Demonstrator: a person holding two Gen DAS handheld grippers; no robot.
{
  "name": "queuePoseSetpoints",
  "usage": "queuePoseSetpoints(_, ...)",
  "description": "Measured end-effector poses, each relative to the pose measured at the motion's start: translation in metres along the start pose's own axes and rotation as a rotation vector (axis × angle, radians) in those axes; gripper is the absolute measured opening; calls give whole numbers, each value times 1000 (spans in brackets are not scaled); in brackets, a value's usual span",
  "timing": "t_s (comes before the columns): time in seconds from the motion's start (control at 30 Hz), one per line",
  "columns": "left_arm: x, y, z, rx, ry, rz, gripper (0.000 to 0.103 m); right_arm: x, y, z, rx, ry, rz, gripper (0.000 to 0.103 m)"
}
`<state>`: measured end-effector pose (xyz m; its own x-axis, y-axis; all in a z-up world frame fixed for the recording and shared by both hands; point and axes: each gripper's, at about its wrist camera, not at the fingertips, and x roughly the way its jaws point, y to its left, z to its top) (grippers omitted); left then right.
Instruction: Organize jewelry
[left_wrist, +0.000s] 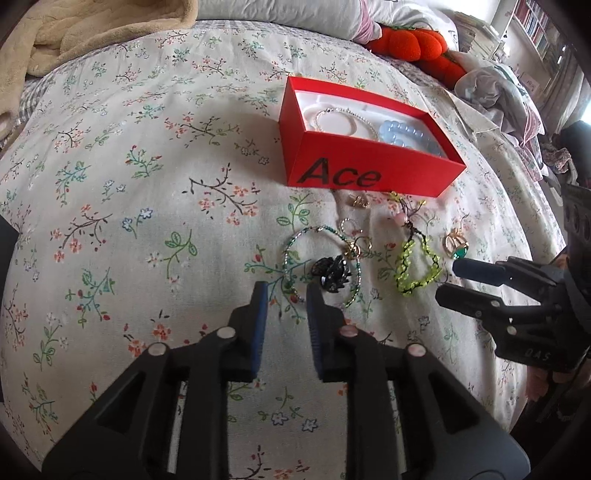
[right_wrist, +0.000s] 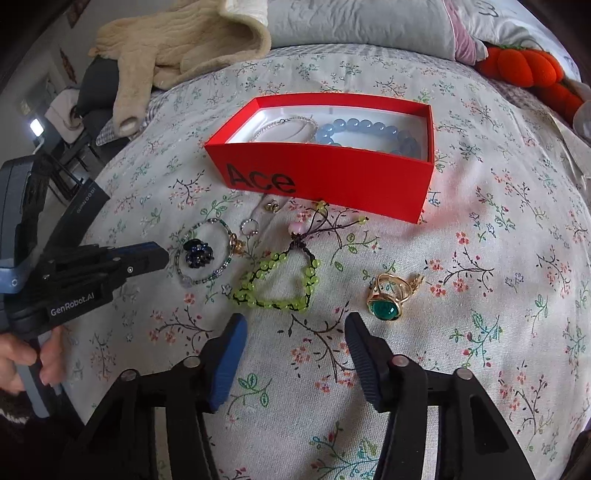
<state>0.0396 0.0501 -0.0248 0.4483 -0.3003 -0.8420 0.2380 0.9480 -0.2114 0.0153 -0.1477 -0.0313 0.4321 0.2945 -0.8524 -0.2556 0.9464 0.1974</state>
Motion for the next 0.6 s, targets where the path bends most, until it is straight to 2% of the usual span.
queuePoseSetpoints(0.2, 6, -1, 4, -9, 12, 10, 28, 12, -11, 8, 76, 6, 16, 30)
queuePoseSetpoints(0.37, 11, 0, 6, -13, 23, 22, 28, 20, 1, 10, -32, 13, -42, 16)
queuePoseSetpoints(0.5, 12, -2, 7, -6, 24, 30, 28, 19, -1, 11, -40, 37, -15, 7)
queuePoseSetpoints(0.6, 18, -3, 8, 4, 39, 46, 28, 13, -7, 9, -33, 52, -11, 5)
